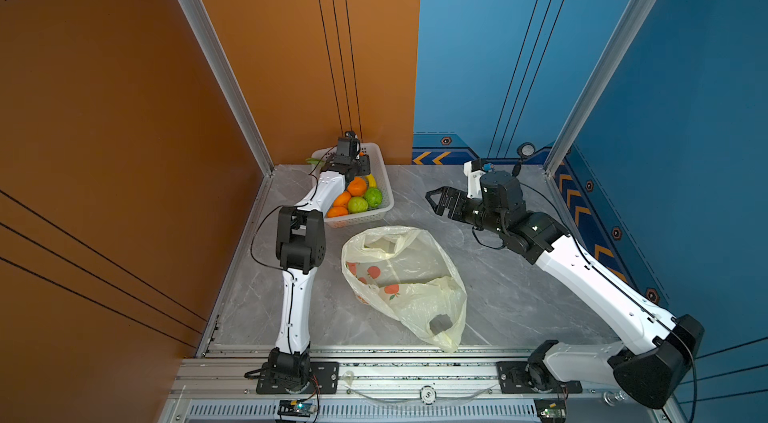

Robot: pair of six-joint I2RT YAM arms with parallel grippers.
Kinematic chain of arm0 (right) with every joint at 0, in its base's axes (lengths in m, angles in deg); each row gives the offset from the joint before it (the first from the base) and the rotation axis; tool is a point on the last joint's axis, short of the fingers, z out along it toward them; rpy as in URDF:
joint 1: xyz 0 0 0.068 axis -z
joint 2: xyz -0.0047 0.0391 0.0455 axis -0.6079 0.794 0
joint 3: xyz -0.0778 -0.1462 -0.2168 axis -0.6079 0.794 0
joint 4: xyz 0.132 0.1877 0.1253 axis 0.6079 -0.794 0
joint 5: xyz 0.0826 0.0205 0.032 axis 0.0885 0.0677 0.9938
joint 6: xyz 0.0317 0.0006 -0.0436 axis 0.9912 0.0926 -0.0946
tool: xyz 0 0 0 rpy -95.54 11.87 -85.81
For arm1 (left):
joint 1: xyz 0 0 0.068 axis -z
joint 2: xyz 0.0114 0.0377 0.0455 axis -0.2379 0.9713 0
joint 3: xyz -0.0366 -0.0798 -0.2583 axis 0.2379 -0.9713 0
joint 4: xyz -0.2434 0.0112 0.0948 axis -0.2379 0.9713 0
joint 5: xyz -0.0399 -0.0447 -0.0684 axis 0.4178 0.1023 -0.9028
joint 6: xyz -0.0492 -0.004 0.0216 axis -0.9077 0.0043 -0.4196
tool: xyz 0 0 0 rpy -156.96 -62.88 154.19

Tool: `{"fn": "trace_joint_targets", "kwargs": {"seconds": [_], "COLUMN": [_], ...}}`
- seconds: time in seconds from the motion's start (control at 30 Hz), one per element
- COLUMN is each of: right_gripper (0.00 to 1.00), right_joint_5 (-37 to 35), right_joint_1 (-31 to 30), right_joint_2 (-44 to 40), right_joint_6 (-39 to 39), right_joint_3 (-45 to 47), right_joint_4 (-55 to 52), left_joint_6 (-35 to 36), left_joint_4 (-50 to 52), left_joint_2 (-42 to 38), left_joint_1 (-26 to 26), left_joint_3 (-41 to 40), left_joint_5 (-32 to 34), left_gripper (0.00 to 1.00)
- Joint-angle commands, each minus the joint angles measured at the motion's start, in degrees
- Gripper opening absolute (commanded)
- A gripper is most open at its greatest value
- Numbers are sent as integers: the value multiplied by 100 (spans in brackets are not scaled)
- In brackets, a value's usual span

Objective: Untie the knot of the plastic bag and take out the fruit
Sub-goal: Place the fruit in the basket, then reset both arms

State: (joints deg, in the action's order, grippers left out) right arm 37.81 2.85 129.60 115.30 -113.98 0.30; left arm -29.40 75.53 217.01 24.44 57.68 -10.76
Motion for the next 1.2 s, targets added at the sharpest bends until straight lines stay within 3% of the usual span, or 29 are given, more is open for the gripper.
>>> {"fn": "trace_joint_targets", "kwargs": {"seconds": [0.0, 0.17, 0.23, 0.3, 0.53, 0.7, 0.97, 1.17], "right_gripper": [97, 97, 97, 97, 98, 98, 99, 99], "right_joint_5": [-173, -274, -309, -323, -297, -376, -651, -1147], "right_joint_1": [-49, -72, -66, -48, 91, 380, 1271, 1810], "right_joint_2": [-99, -260, -322, -364, -610, -898, -1196, -1191], "right_joint_6": [51, 34, 11, -11, -112, -431, -1335, -2233], "right_joint_3": [-56, 74, 125, 144, 320, 610, 1343, 2290], "right_joint_4": [-199, -215, -215, -240, -268, -427, -495, 405], "left_joint_6": [9, -198, -328, -469, -603, -701, -753, -566], "left_joint_4": [330, 621, 635, 537, 462, 222, -673, -784], "left_joint_2": [513, 1265, 1372, 1320, 586, -486, -2981, -4998], "left_joint_1": [-12, -97, -150, -193, -226, -228, -229, -197], "left_joint_3": [810, 1752, 1940, 1862, 1128, -24, -2904, -4952], "left_joint_5": [-253, -403, -567, -734, -935, -1044, -1019, -676], "left_gripper": [45, 56, 70, 85, 95, 98, 99, 100]}}
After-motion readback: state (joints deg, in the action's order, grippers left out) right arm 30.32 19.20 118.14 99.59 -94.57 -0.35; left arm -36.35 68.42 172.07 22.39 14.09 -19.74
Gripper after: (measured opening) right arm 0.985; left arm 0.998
